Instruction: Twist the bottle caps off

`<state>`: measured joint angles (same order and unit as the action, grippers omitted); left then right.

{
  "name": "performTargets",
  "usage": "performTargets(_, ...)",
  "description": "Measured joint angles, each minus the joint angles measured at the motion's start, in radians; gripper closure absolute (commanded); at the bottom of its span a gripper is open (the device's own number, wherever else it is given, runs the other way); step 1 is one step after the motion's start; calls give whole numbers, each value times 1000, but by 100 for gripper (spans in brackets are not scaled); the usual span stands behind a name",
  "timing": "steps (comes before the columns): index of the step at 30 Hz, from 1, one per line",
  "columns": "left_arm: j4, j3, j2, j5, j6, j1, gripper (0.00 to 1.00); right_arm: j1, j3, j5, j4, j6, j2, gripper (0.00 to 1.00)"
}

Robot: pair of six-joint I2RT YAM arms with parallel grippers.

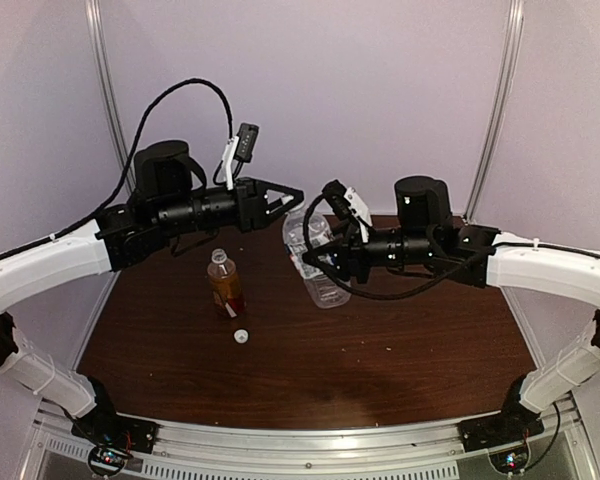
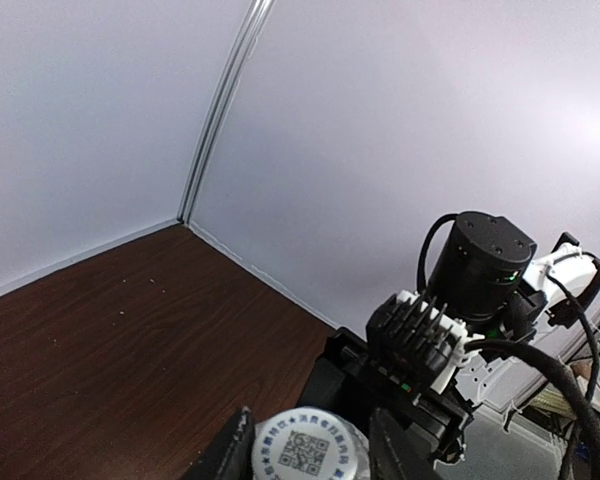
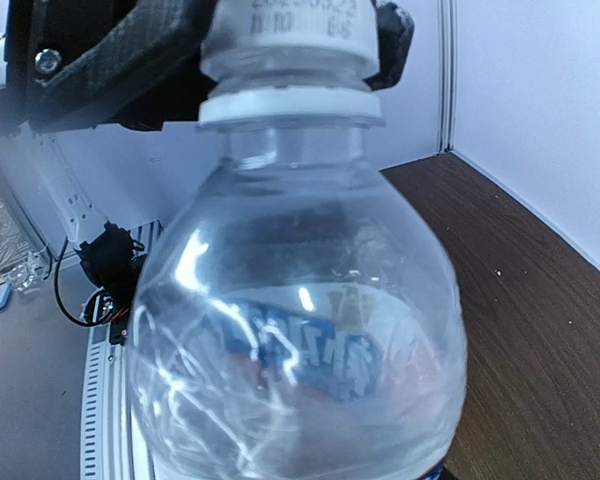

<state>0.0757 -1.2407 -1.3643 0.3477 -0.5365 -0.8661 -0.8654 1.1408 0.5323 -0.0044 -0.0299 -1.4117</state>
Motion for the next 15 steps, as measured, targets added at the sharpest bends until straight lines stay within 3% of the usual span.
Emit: performTargets(15, -26, 17, 20, 19, 29, 6, 19, 0, -22, 23, 27, 6, 23, 61)
